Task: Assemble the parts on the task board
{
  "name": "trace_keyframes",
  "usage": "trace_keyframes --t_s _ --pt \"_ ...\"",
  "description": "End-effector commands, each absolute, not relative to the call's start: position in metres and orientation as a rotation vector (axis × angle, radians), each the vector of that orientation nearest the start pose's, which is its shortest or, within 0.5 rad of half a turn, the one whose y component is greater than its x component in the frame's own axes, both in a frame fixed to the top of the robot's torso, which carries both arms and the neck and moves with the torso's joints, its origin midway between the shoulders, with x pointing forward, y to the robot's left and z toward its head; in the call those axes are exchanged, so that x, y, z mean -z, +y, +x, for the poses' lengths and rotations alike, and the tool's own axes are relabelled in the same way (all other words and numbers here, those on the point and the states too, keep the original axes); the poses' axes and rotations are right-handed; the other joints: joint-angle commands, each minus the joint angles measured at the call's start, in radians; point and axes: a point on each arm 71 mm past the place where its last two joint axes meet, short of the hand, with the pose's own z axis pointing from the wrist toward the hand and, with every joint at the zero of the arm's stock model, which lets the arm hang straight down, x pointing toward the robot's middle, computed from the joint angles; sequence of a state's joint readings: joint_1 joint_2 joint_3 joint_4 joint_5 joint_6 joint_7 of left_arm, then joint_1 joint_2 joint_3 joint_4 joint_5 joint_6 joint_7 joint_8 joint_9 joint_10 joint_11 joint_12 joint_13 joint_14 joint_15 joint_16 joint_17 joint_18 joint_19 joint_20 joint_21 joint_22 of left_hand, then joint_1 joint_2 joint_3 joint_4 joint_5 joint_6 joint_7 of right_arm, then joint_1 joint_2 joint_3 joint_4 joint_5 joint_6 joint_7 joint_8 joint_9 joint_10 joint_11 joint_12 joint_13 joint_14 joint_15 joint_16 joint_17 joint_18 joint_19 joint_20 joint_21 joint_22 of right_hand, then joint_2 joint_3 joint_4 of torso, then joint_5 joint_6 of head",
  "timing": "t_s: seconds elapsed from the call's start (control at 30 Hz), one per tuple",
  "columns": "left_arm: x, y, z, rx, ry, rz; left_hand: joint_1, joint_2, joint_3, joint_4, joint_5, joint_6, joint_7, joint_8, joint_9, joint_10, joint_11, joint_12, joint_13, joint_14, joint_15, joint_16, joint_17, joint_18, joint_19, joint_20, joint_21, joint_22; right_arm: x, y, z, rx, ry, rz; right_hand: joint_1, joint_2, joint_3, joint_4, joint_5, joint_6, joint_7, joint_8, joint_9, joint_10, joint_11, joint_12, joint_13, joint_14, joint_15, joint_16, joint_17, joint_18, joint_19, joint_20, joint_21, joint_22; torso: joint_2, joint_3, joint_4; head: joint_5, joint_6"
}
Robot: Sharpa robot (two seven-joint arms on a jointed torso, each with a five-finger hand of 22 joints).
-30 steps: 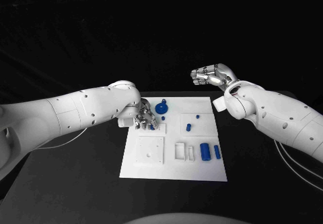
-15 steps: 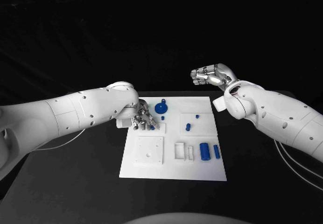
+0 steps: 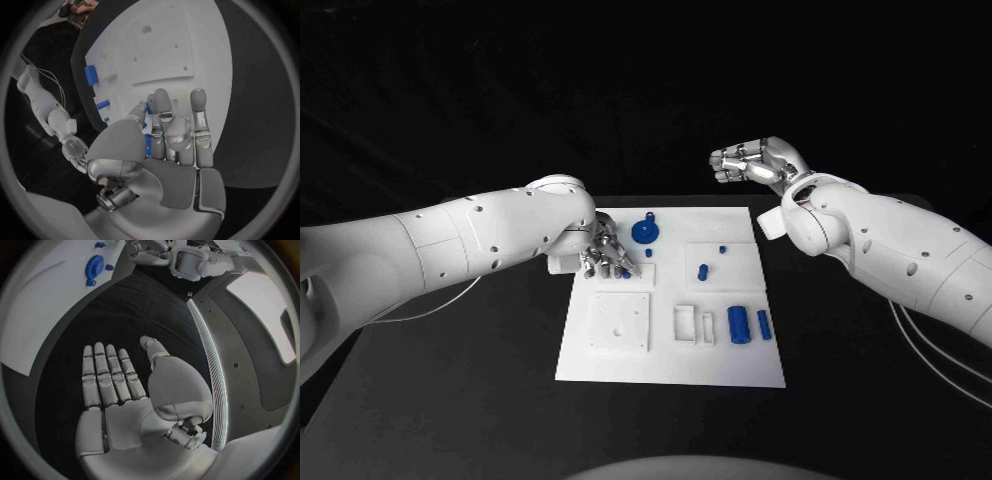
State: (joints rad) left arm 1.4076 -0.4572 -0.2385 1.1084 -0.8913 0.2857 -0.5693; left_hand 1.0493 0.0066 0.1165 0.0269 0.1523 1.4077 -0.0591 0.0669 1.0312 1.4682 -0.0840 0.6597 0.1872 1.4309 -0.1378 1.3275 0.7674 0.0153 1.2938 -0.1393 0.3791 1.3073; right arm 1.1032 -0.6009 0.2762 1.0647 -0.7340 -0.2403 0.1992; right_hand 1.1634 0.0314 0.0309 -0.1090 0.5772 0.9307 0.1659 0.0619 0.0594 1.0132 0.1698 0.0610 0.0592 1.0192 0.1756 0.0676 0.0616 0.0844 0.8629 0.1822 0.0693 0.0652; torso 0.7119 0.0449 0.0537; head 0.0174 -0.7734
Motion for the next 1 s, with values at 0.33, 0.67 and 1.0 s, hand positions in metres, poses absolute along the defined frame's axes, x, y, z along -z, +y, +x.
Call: trace_keyframes --t_s 0.33,0.67,1.0 --pt "0.2092 0.1497 0.5478 0.252 2.442 -0.132 -0.006 -0.062 0.039 0.071 -0.070 0.005 -0.001 0.002 0.003 0.048 -0.002 -0.004 -0.001 -0.003 0.004 -0.003 0.004 -0.009 0.008 -0.003 -0.009 0.017 0.1651 -0.2249 0.5742 -1.168 1.463 0.641 -0.011 0.002 -0.010 0.003 0.006 -0.010 0.001 -0.004 -0.001 -0.006 0.000 -0.002 -0.001 -0.008 -0.002 -0.006 -0.001 0.019 -0.009 0.000 0.002 -0.001 0.000 0.0003 0.0000 -0.001 0.001" --pt "0.2090 0.1512 0.5470 0.263 2.443 -0.142 -0.012 -0.101 0.050 0.115 -0.102 0.010 -0.001 0.002 0.004 0.048 -0.003 -0.004 -0.002 -0.003 0.003 -0.003 0.006 -0.010 0.009 -0.004 -0.010 0.017 0.1675 -0.2254 0.5739 -1.168 1.466 0.646 -0.008 0.004 -0.009 0.002 0.004 -0.010 0.000 -0.004 -0.001 -0.006 0.000 -0.002 -0.001 -0.008 -0.002 -0.007 -0.002 0.019 -0.008 0.000 0.002 -0.001 0.000 0.0007 0.0001 -0.001 0.001" --pt "0.2059 0.1543 0.5456 0.305 2.449 -0.183 -0.002 -0.125 0.054 0.157 -0.103 0.012 -0.001 0.002 0.003 0.048 -0.004 -0.002 -0.008 -0.003 0.000 -0.004 0.008 -0.015 0.010 -0.010 -0.011 0.017 0.1693 -0.2262 0.5741 -1.166 1.467 0.651 -0.008 0.004 -0.009 0.002 0.004 -0.010 0.000 -0.004 -0.001 -0.006 0.000 -0.002 -0.001 -0.008 -0.002 -0.007 -0.002 0.019 -0.008 0.000 0.002 -0.001 0.000 0.0011 0.0004 -0.004 0.001"
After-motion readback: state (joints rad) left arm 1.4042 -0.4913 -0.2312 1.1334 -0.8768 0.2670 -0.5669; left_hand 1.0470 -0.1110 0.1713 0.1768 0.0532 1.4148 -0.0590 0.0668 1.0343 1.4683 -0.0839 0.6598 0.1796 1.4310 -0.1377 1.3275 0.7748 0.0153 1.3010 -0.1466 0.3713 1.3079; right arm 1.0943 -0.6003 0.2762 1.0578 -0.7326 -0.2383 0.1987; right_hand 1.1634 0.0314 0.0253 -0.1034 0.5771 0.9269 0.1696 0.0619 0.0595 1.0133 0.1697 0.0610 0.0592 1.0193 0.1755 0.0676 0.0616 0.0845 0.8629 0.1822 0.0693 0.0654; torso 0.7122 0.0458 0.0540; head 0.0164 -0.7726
